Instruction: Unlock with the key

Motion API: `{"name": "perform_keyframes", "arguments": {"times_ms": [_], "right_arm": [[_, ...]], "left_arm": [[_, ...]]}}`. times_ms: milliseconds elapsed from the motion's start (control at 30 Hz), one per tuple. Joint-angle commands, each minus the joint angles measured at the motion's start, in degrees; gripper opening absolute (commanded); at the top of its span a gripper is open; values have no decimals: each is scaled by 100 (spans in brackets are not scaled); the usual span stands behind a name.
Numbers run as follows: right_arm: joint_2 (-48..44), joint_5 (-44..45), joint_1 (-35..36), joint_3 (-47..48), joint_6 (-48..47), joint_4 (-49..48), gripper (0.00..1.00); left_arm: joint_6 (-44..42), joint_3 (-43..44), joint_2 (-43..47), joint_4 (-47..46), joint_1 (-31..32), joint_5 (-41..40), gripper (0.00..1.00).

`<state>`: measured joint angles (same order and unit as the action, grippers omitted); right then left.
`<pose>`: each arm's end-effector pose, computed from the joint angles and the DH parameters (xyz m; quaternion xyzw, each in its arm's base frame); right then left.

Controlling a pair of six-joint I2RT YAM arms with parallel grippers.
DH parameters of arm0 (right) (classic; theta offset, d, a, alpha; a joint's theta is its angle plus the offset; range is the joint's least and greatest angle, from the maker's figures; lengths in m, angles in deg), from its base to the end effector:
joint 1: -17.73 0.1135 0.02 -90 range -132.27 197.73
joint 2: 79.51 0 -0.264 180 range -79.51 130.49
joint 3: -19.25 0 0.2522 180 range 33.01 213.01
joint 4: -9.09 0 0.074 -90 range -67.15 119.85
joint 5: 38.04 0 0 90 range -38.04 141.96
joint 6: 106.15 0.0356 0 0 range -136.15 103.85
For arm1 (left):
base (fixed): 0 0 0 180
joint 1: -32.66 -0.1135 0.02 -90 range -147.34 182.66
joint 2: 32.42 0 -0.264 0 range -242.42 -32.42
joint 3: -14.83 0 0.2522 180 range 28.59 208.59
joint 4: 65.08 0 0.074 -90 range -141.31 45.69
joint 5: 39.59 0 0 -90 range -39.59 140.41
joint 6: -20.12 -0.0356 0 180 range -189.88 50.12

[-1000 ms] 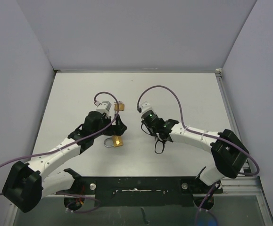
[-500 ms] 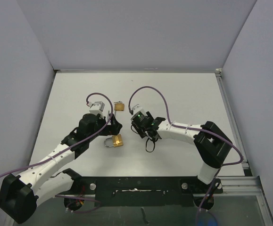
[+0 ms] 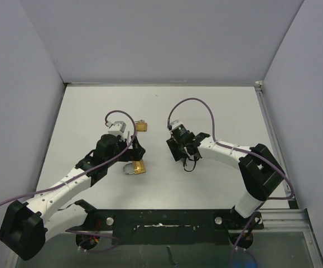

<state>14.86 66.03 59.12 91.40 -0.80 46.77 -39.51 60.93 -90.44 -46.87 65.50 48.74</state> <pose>0.2518 0.2104 0.1875 -0.1849 0.9410 0.0184 0.2830 0.1868 -0.1194 0.2303 0.0114 0.8665 -0.2507 0.4316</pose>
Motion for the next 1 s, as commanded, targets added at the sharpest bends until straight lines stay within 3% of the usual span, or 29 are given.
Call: {"name": "perform_keyframes", "arguments": {"times_ms": [0,367,733,967], "right_arm": [[-245,-259,25,-129,85,-70,57],[-204,-273,-304,-194,198,-294,55],[-269,-446,5,-248,-472,-432,54],[-38,-157,312,-156,-870,-433,37]], "left_arm": [[-27,67,10,-311,-33,53,97],[12,1,90,-305,-33,45,97],[12,-17,95,-285,-33,0,97],[21,-13,4,-347,-33,53,97]]}}
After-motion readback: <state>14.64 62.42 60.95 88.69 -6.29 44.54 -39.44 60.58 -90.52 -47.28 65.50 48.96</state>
